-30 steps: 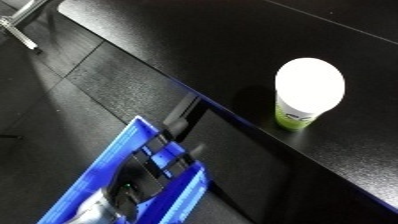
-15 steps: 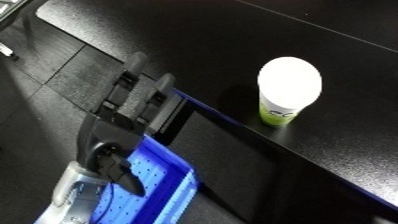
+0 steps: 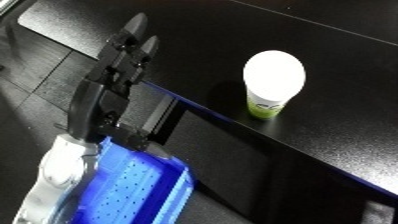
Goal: Pick up the object and place it into the box
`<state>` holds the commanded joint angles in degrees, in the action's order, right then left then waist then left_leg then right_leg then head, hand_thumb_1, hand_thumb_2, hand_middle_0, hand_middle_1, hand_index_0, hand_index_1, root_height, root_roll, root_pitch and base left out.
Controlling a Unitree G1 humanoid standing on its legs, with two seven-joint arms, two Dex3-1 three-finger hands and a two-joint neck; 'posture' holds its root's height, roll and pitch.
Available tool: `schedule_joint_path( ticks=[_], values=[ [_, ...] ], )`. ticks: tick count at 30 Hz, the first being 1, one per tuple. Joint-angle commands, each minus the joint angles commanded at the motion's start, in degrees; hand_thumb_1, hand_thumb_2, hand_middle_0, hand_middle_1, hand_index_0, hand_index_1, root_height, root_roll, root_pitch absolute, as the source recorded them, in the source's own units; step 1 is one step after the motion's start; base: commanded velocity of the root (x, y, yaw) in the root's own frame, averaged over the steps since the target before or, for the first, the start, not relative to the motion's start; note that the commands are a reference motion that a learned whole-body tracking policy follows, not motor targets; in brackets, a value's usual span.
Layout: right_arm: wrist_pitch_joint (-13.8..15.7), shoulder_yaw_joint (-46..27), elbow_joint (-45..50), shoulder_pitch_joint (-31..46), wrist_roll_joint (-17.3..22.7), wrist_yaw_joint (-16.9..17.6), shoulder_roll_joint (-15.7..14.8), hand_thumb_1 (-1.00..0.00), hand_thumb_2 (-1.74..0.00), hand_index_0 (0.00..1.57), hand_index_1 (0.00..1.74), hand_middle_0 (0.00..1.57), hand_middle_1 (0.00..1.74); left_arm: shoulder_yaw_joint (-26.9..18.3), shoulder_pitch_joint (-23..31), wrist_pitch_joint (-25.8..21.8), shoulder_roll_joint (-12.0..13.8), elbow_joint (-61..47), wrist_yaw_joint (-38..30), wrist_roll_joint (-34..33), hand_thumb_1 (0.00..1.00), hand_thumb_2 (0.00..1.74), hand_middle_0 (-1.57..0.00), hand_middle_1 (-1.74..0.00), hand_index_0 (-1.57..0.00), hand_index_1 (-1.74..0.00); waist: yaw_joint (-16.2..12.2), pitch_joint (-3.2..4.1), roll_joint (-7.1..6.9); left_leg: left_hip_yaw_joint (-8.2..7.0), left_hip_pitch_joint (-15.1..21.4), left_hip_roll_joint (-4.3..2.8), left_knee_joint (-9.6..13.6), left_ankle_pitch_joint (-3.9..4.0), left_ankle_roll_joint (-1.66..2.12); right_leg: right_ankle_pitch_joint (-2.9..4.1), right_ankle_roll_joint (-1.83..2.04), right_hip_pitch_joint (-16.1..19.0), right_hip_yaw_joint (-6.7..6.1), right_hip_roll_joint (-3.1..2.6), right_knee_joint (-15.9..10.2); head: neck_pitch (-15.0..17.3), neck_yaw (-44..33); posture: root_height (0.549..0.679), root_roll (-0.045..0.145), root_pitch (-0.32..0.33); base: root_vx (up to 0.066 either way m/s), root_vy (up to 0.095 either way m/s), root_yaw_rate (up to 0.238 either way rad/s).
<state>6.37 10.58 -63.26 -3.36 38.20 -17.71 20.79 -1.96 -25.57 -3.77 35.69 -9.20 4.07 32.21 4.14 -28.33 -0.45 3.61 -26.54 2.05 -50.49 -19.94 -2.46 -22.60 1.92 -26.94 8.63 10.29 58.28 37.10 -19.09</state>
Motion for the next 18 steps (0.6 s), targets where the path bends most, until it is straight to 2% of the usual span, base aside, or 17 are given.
schedule_joint_path(
  ticks=[8, 12, 18],
  values=[
    [-0.71, 0.72, -0.12, -1.38, 0.53, -0.42, 0.59, 0.0, 0.0, 0.0, 0.0, 0.0, 0.0, 5.76, -4.95, 5.13, 0.81, 5.0, -2.67, 1.47, 0.0, 0.0, 0.0, 0.0, 0.0, 0.0, -1.8, -0.23, -0.21, -0.89, -0.38, -0.43, -0.39, -0.13, -0.15, 0.44, 0.29, -1.04, -0.74, -0.32, 0.18, -0.84, -0.8, 0.608, 0.022, -0.065, -0.004, 0.016, -0.071],
    [-1.11, 1.26, -0.1, -2.32, 0.8, -0.3, 0.83, 0.0, 0.0, 0.0, 0.0, 0.0, 0.0, 8.87, -7.77, 7.31, 0.34, 8.4, -3.93, 4.32, 0.0, 0.0, 0.0, 0.0, 0.0, 0.0, -2.63, -0.36, -0.32, -1.31, -0.69, -0.6, -0.59, -0.18, -0.25, 0.67, 0.45, -1.73, -1.09, -0.52, 0.33, -1.34, -1.41, 0.607, 0.021, -0.063, -0.005, 0.011, -0.083],
    [-1.5, 2.02, -0.02, -3.48, 1.22, -0.24, 1.2, 0.0, 0.0, 0.0, 0.0, 0.0, 0.0, 12.39, -11.58, 8.15, -0.55, 13.71, -5.82, 6.37, 0.0, 0.0, 0.0, 0.0, 0.0, 0.0, -3.8, -0.47, -0.6, -1.91, -1.1, -0.9, -0.97, -0.3, -0.38, 0.98, 0.64, -2.59, -1.54, -0.88, 0.43, -1.7, -1.84, 0.607, 0.021, -0.06, -0.004, 0.005, -0.079]
  ],
)
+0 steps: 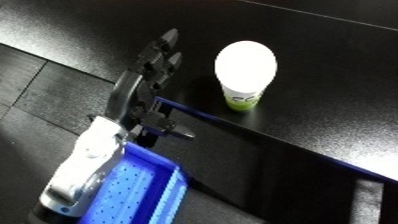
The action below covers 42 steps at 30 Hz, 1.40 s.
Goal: Pick up the object and place it into the box
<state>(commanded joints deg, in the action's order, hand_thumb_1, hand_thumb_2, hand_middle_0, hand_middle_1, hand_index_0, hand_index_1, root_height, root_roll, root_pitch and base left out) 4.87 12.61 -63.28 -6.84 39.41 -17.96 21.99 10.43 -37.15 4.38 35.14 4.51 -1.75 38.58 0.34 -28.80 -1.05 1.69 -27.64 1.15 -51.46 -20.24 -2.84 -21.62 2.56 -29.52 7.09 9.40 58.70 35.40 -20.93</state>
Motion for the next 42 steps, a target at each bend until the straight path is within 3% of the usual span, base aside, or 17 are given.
schedule_joint_path(
  ticks=[19, 28, 39, 42],
  values=[
    [-0.35, 1.3, -0.44, -2.29, 1.71, -0.34, 0.58, 0.0, 0.0, 0.0, 0.0, 0.0, 0.0, 7.53, -10.85, -0.07, -2.89, 9.69, 0.04, 4.79, 0.0, 0.0, 0.0, 0.0, 0.0, 0.0, -2.75, -0.97, -0.74, -1.11, -1.97, -0.93, -1.49, -0.53, -0.31, 0.57, 0.26, -3.05, -1.01, -0.78, 0.87, -2.29, -1.43, 0.602, 0.021, -0.046, -0.008, -0.001, -0.049],
    [-0.44, 1.76, -0.63, -3.19, 2.25, -0.22, 0.46, 0.0, 0.0, 0.0, 0.0, 0.0, 0.0, 9.83, -15.08, -1.04, -4.35, 10.71, 1.84, 4.75, 0.45, 0.78, -0.71, -0.78, -0.71, -0.78, -3.59, -0.99, -0.9, -1.37, -2.01, -1.2, -1.89, -0.98, -0.38, 0.56, 0.24, -3.3, -1.37, -1.09, 0.87, -2.61, -2.29, 0.601, 0.022, -0.044, 0.004, 0.0, -0.042],
    [0.1, 2.04, -1.37, -3.72, 2.25, -0.77, 0.63, 0.0, 0.0, 0.0, 0.0, 0.0, 0.0, 11.79, -18.5, -1.35, -4.84, 14.05, 1.77, 5.06, 1.0, 1.74, -1.57, -1.74, -1.57, -1.74, -4.33, -0.95, -0.92, -1.73, -2.2, -1.52, -2.4, -1.31, -0.37, 0.62, 0.28, -3.54, -1.69, -1.07, 0.91, -2.5, -2.95, 0.599, 0.024, -0.045, 0.003, 0.008, -0.024],
    [0.04, 2.06, -1.32, -3.66, 2.27, -0.83, 0.7, 0.0, 0.0, 0.0, 0.0, 0.0, 0.0, 11.89, -18.73, -1.37, -4.83, 14.68, 1.35, 5.35, 1.0, 1.74, -1.57, -1.74, -1.57, -1.74, -4.42, -0.95, -0.92, -1.74, -2.13, -1.52, -2.46, -1.4, -0.39, 0.62, 0.34, -3.54, -1.76, -1.05, 0.91, -2.42, -3.28, 0.599, 0.024, -0.046, 0.004, 0.009, -0.006]
  ],
)
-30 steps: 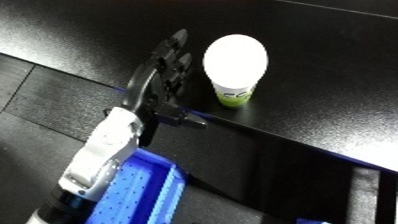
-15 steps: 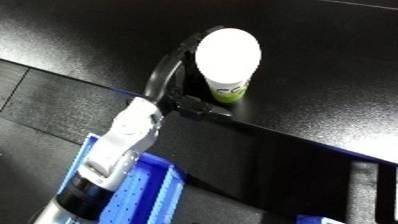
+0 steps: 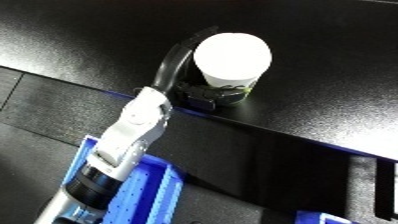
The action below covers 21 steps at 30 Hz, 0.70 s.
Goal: Pick up the object and place it into the box
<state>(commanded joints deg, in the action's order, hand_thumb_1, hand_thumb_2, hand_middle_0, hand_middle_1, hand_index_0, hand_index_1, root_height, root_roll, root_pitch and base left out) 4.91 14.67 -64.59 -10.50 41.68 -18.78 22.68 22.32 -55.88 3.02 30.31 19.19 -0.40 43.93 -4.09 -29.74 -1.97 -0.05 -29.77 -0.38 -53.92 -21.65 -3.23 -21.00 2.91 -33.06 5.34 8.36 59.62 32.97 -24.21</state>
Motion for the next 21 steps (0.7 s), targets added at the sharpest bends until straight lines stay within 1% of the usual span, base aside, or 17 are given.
schedule_joint_path(
  ticks=[5, 8, 11, 15, 21],
  values=[
    [-0.17, -0.04, -0.17, 0.03, -0.05, -0.13, -0.11, 0.0, 0.0, 0.0, 0.0, 0.0, 0.0, -0.38, 0.14, 0.27, -0.13, 0.64, 0.39, 2.06, 1.0, 1.74, -1.57, -1.74, -1.57, -1.74, 0.05, -0.01, 0.13, 0.1, 0.14, 0.11, -0.02, -0.04, 0.02, -0.06, 0.03, 0.08, -0.04, 0.06, 0.08, -0.34, -0.49, 0.599, 0.024, -0.047, 0.004, 0.007, 0.018],
    [-0.14, 0.07, -0.3, 0.07, -0.13, 0.26, -0.25, 0.0, 0.0, 0.0, 0.0, 0.0, 0.0, -1.42, 0.83, -0.19, -0.27, -0.22, 0.7, 6.42, 1.0, 1.74, -1.57, -1.74, -1.57, -1.74, 0.24, -0.04, 0.35, 0.22, 0.18, 0.23, 0.07, -0.01, 0.11, -0.13, -0.03, 0.14, -0.01, 0.17, 0.03, -0.63, -0.25, 0.6, 0.026, -0.047, -0.008, 0.004, 0.04],
    [0.03, -0.02, -0.32, 0.28, -0.45, 1.45, -0.56, 0.0, 0.0, 0.0, 0.0, 0.0, 0.0, -3.57, 2.52, -1.41, -0.58, -2.77, 0.22, 11.32, 1.0, 1.74, -1.57, -1.74, -1.57, -1.74, 0.67, -0.05, 0.66, 0.48, 0.24, 0.45, 0.3, 0.04, 0.18, -0.25, -0.16, 0.23, 0.09, 0.33, -0.01, -1.25, 0.77, 0.6, 0.027, -0.045, -0.019, -0.004, 0.069],
    [0.53, -0.88, -0.16, 1.09, 0.1, 2.68, -1.11, 0.0, 0.0, 0.0, 0.0, 0.0, 0.0, -8.6, 6.7, -4.69, -1.22, -9.12, 1.1, 15.45, 1.0, 1.74, -1.57, -1.74, -1.57, -1.74, 1.69, -0.05, 1.15, 1.02, 0.47, 0.96, 1.01, 0.28, 0.33, -0.52, -0.55, 0.57, 0.33, 0.62, -0.22, -1.81, 2.65, 0.601, 0.031, -0.043, -0.022, -0.012, 0.094],
    [1.5, -3.27, 0.79, 3.61, 0.93, 3.54, -1.95, 0.0, 0.0, 0.0, 0.0, 0.0, 0.0, -17.9, 16.02, -9.77, -1.82, -20.18, 2.27, 17.53, 1.0, 1.74, -1.57, -1.74, -1.57, -1.74, 3.72, -0.05, 1.95, 1.94, 0.76, 1.93, 1.86, 0.73, 0.48, -1.05, -1.35, 1.0, 0.81, 1.08, -0.08, -2.72, 5.47, 0.603, 0.036, -0.042, -0.017, -0.011, 0.116]
  ],
)
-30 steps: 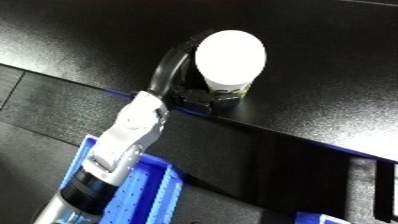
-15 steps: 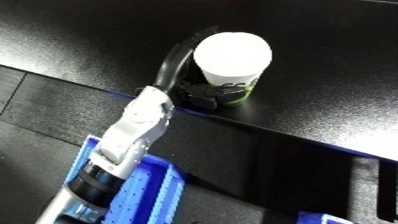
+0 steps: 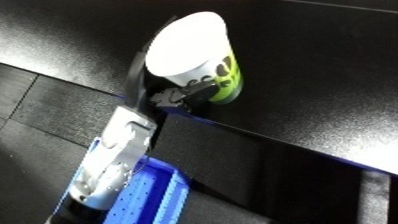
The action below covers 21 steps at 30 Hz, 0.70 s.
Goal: Pick up the object and place it into the box
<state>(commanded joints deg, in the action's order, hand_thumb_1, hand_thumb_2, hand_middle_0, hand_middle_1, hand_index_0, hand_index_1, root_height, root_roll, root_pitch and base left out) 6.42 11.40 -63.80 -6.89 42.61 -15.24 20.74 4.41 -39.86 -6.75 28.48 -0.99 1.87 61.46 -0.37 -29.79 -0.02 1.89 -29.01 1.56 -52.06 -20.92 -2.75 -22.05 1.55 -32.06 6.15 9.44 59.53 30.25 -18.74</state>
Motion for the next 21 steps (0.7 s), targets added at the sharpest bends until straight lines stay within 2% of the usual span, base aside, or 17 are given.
schedule_joint_path(
  ticks=[5, 10, 16, 21],
  values=[
    [0.96, -1.84, 0.0, 1.86, 0.49, -0.74, -0.24, 0.0, 0.0, 0.0, 0.0, 0.0, 0.0, -7.25, 5.76, -5.4, 1.06, -2.3, -1.42, -2.2, 1.0, 1.74, -1.57, -1.74, -1.57, -1.74, 1.49, 0.0, 0.45, 0.59, 0.11, 0.48, 0.27, 0.25, 0.09, -0.55, -0.52, 0.35, 0.45, 0.25, 0.29, -0.51, 0.71, 0.603, 0.039, -0.041, -0.015, -0.007, 0.104],
    [1.01, -2.93, 0.6, 2.9, 1.12, -1.17, -0.11, 0.0, 0.0, 0.0, 0.0, 0.0, 0.0, -14.21, 10.87, -9.93, 2.27, 2.02, -5.03, -2.97, 1.0, 1.74, -1.57, -1.74, -1.57, -1.74, 2.52, 0.0, 0.66, 0.99, 0.32, 0.64, 0.48, 0.45, 0.2, -1.0, -0.85, 0.84, 0.83, 0.4, 0.31, -0.97, -0.27, 0.604, 0.041, -0.041, -0.006, 0.0, 0.077],
    [0.42, -3.27, 1.73, 3.34, 1.17, -0.04, -0.17, 0.0, 0.0, 0.0, 0.0, 0.0, 0.0, -19.53, 18.62, -14.69, 1.47, 13.79, -8.57, -4.89, 1.0, 1.74, -1.57, -1.74, -1.57, -1.74, 3.37, 0.0, 1.07, 1.32, 0.33, 1.07, 0.32, 0.5, 0.12, -1.61, -1.25, 1.41, 1.09, 0.42, 0.16, -0.62, -4.46, 0.603, 0.045, -0.041, -0.005, 0.019, 0.038],
    [-0.46, -3.11, 2.01, 3.24, 0.71, 0.66, 0.38, 0.0, 0.0, 0.0, 0.0, 0.0, 0.0, -21.89, 23.7, -19.39, 2.2, 27.78, -11.64, -1.61, 1.0, 1.74, -1.57, -1.74, -1.57, -1.74, 3.59, 0.0, 1.37, 1.18, 0.13, 1.28, -0.1, 0.54, -0.03, -2.27, -1.48, 1.78, 1.16, 0.34, 0.11, 0.45, -11.84, 0.603, 0.049, -0.041, -0.01, 0.045, 0.023]
  ],
)
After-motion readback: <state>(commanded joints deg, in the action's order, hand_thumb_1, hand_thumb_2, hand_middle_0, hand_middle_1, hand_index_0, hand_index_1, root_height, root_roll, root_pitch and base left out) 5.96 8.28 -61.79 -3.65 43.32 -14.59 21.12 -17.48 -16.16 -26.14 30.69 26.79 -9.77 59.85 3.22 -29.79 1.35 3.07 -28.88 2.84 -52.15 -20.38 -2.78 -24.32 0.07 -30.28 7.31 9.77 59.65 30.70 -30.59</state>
